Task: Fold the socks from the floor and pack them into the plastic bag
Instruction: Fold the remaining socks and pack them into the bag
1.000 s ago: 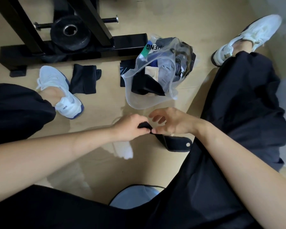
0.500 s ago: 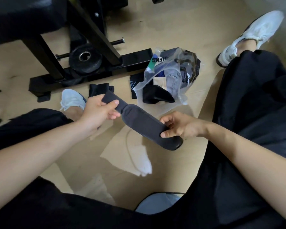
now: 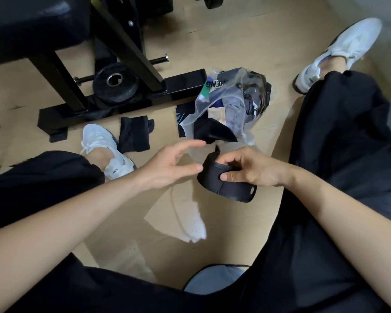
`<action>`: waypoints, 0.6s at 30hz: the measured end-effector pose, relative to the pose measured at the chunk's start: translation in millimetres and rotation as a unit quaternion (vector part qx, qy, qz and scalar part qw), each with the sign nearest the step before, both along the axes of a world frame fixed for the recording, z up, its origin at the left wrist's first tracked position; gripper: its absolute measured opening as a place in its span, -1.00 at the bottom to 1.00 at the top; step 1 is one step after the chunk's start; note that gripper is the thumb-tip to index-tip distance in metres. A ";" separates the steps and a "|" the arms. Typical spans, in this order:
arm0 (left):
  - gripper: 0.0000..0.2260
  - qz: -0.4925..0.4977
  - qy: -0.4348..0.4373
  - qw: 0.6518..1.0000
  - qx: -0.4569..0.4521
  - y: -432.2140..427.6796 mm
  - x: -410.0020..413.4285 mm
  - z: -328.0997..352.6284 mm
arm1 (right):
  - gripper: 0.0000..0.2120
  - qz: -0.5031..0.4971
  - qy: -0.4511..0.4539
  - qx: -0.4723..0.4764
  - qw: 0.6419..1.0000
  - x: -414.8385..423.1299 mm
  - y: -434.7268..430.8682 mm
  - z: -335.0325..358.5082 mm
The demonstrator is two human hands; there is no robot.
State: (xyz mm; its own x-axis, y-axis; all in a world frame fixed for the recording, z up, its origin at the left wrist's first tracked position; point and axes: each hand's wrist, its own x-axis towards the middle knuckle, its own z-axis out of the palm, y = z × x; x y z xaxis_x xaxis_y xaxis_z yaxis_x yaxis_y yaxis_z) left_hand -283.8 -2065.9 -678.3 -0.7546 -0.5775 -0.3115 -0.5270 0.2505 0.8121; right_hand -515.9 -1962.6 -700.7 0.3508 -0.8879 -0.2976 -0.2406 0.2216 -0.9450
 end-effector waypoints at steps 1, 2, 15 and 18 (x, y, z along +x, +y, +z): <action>-0.52 -0.038 -0.001 0.999 -0.015 3.6 -3.7 -0.9 | -0.88 0.011 0.004 0.000 1.000 0.6 0.5 1.1; -0.54 -0.066 -0.007 0.997 -0.028 5.9 -6.0 -3.3 | -0.88 0.020 0.010 -0.002 1.000 1.1 1.0 2.2; -0.84 0.040 -0.164 0.985 -0.030 -6.3 5.6 -9.4 | -0.93 -0.048 0.134 0.021 0.990 -14.9 0.0 8.6; -0.85 0.114 -0.155 0.981 -0.027 -9.5 5.4 -10.5 | -0.94 -0.087 0.121 0.001 0.989 -17.0 -0.6 1.7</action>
